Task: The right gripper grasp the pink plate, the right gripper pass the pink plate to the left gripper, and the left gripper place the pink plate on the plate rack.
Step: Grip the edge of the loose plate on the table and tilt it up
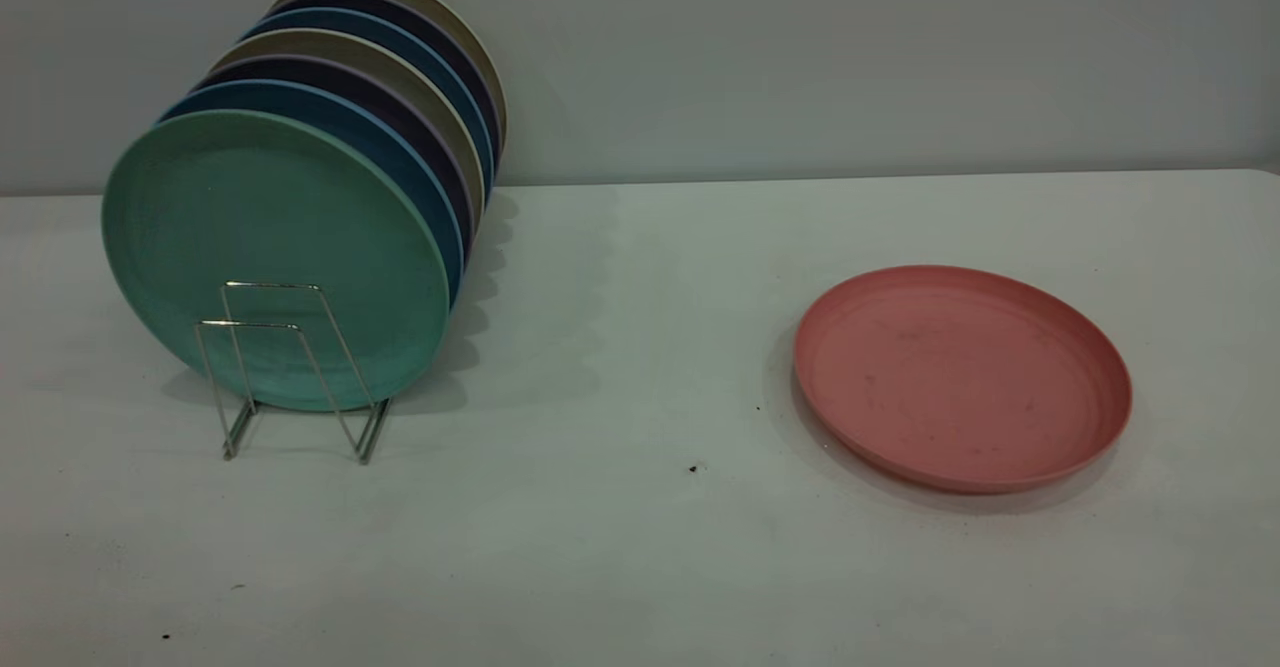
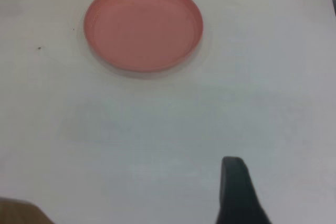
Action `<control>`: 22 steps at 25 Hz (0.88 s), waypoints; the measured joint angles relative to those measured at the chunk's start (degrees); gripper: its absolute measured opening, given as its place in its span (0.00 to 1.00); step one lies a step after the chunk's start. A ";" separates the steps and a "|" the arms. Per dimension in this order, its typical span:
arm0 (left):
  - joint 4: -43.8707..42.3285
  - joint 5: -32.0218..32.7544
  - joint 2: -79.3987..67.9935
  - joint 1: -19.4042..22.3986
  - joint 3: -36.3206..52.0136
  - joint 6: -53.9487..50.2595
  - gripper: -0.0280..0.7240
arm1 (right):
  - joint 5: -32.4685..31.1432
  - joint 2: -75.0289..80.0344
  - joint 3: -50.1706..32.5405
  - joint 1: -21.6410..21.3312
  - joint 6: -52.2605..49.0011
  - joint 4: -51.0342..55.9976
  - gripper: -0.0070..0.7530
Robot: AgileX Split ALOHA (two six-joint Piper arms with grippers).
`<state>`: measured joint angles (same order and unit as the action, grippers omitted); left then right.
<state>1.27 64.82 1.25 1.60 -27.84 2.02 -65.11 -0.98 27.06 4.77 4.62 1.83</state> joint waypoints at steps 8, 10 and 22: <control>-0.25 0.14 -1.01 0.00 -0.95 -0.49 0.82 | 0.17 0.00 0.45 0.00 0.00 0.57 0.62; -0.08 0.39 -3.88 0.00 -3.25 -1.19 0.82 | 1.04 0.92 1.66 0.00 0.00 1.70 0.65; 9.20 -13.68 -39.90 0.00 -16.50 14.54 0.82 | 19.51 36.40 5.55 0.00 0.00 6.77 0.77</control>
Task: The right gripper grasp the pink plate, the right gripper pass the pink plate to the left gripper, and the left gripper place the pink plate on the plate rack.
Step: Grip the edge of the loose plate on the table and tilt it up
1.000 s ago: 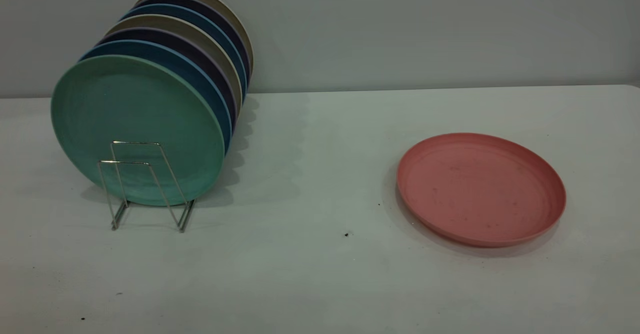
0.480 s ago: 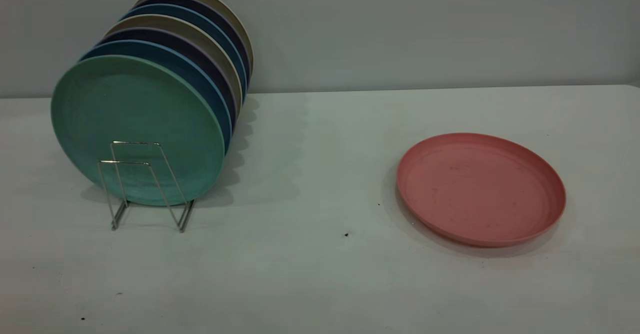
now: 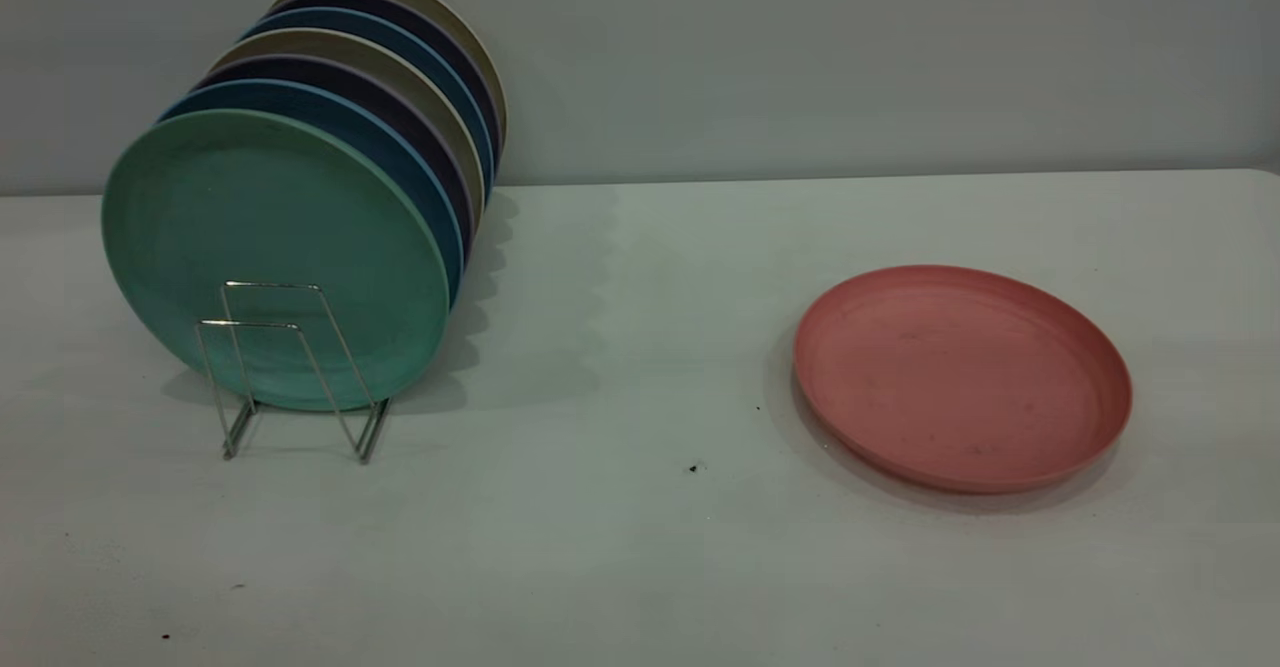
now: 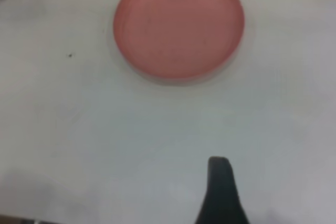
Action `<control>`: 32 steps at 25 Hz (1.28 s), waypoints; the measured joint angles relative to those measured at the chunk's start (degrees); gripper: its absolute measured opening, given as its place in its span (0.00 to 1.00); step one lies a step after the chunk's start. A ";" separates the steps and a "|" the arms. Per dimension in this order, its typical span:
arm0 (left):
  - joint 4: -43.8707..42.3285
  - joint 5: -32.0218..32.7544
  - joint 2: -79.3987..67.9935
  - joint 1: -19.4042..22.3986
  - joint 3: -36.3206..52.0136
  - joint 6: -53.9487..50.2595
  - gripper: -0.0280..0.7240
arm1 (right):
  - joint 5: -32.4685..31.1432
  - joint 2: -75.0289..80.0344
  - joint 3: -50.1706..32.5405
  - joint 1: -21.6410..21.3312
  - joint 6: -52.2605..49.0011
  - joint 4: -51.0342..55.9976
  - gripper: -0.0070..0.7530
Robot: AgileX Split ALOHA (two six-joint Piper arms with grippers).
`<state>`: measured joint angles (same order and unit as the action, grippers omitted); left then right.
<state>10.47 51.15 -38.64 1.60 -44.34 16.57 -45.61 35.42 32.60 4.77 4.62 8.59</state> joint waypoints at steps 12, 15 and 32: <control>23.78 -13.64 -24.97 0.00 -0.85 22.01 0.82 | 15.60 30.70 3.26 0.00 5.59 7.88 0.77; 31.24 -14.46 -29.97 -0.11 -0.91 28.31 0.82 | 17.63 39.66 7.56 0.00 7.32 8.56 0.78; 41.20 -19.42 -54.58 -17.86 -12.93 32.24 0.82 | 7.78 83.53 36.34 -11.42 30.13 26.26 0.78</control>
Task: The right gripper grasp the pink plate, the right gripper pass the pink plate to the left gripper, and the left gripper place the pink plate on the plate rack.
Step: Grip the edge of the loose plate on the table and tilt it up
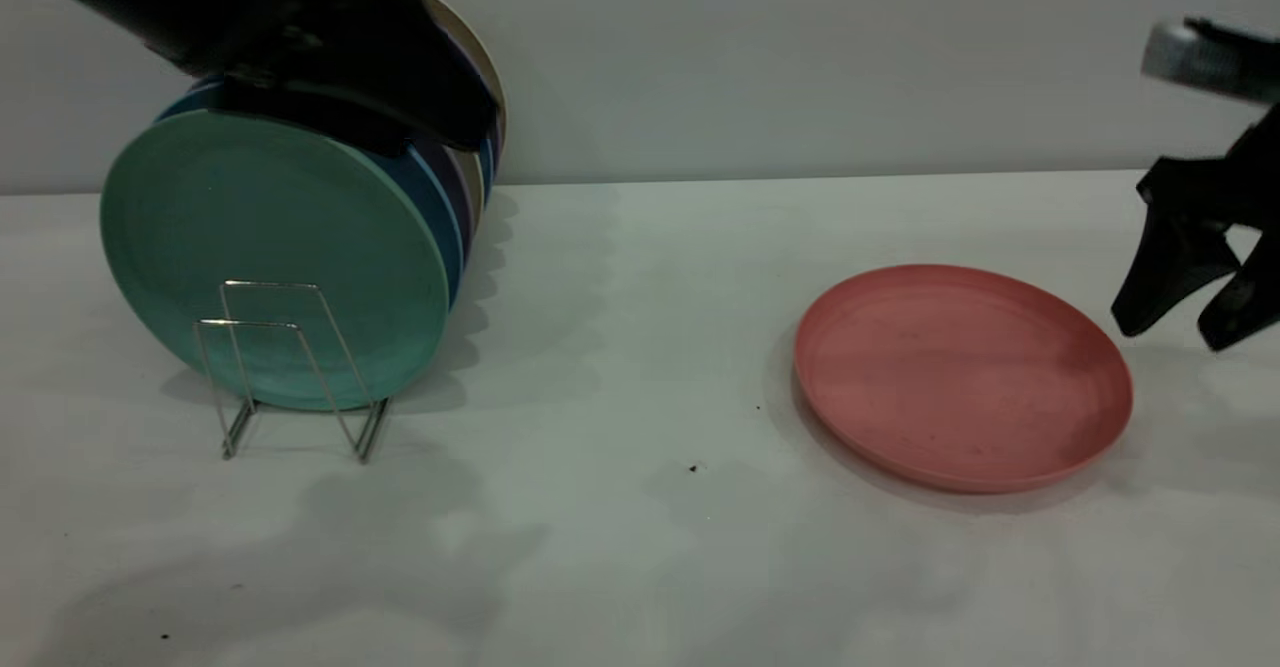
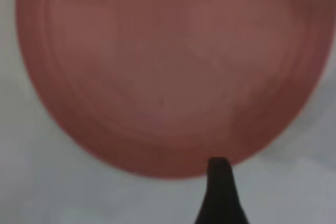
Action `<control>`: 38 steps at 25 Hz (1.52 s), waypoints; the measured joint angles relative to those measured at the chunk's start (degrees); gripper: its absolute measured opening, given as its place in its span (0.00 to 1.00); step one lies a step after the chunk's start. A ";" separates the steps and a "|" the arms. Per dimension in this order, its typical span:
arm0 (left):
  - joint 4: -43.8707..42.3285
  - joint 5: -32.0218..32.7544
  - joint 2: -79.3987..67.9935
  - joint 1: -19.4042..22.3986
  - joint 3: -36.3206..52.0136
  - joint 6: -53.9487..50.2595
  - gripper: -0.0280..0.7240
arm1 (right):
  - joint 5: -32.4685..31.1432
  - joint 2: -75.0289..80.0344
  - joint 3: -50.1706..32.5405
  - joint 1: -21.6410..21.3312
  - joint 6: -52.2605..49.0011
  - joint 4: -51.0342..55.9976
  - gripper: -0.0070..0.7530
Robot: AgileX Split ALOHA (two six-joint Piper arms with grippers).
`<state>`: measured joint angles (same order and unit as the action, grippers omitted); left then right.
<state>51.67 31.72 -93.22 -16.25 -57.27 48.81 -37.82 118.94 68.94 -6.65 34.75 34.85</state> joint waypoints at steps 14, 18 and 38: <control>1.30 -1.42 -2.01 -0.57 -0.47 -0.56 0.82 | -3.26 16.43 6.57 -5.23 12.64 21.17 0.73; 1.30 -1.46 -2.01 -0.57 -0.47 -0.56 0.82 | -3.51 17.93 7.02 -5.23 13.12 22.88 0.66; 12.94 -8.75 -2.01 -0.57 -0.82 -0.74 0.82 | -17.53 17.26 7.27 -1.94 32.46 33.44 0.03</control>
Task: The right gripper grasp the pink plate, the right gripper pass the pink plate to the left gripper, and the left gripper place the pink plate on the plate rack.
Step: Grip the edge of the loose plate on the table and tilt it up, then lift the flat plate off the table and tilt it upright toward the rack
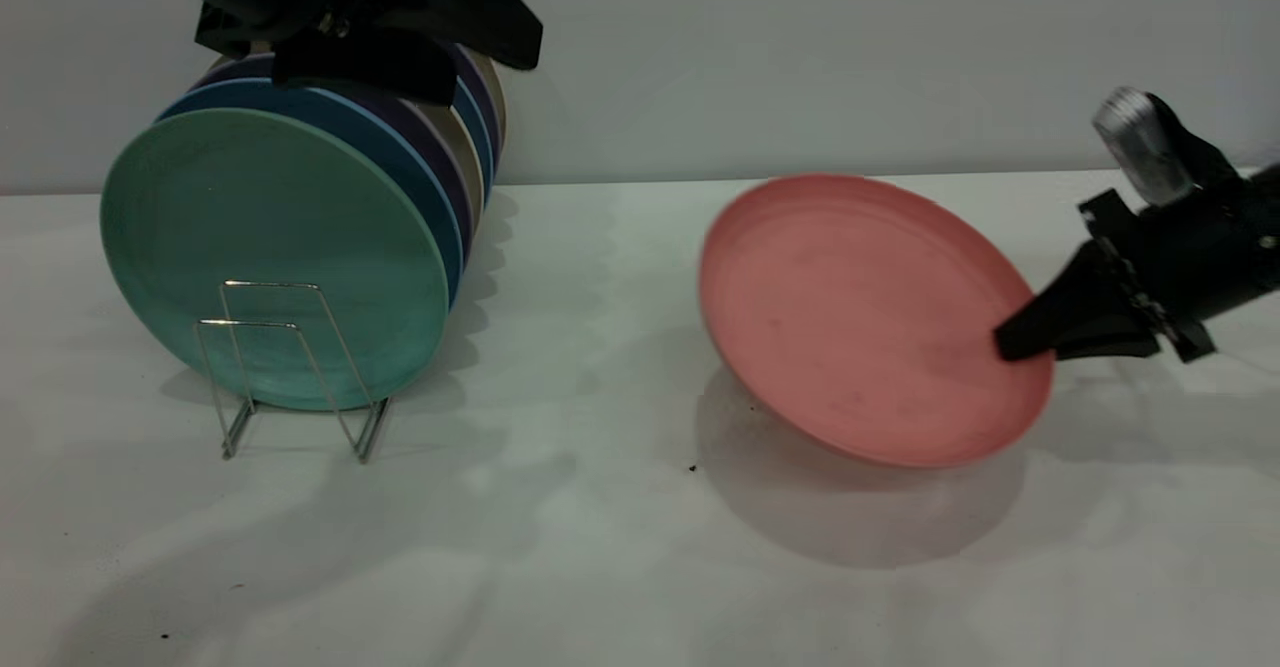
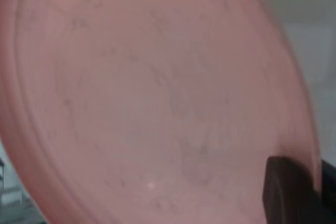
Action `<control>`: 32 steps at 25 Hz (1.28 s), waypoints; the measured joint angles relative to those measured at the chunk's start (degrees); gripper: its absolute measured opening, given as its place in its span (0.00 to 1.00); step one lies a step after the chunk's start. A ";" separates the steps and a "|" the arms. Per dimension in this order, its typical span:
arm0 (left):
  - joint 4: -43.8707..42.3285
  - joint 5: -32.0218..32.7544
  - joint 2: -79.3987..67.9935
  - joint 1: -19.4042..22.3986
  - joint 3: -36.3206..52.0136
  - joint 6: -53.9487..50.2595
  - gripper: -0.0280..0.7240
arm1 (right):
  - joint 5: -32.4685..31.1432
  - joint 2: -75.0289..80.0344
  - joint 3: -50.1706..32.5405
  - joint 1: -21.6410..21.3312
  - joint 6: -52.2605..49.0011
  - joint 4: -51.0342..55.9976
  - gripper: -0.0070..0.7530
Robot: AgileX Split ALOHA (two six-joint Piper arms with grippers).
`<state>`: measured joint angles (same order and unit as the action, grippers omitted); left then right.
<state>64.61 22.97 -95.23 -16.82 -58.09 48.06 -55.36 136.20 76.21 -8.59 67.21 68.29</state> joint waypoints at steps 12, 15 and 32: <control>-3.21 3.46 -4.06 0.00 -0.96 0.18 0.82 | -4.76 -1.71 -0.05 7.83 4.74 5.25 0.03; -3.58 2.94 -4.44 0.00 -1.73 0.18 0.82 | -5.92 -1.71 -0.05 7.83 4.74 5.66 0.03; 11.79 2.39 -13.85 0.00 -3.43 7.90 0.74 | -9.00 -1.71 -0.05 8.04 5.19 8.49 0.03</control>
<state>76.39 25.37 -109.08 -16.82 -61.52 55.96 -64.36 134.49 76.16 -0.55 72.40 76.78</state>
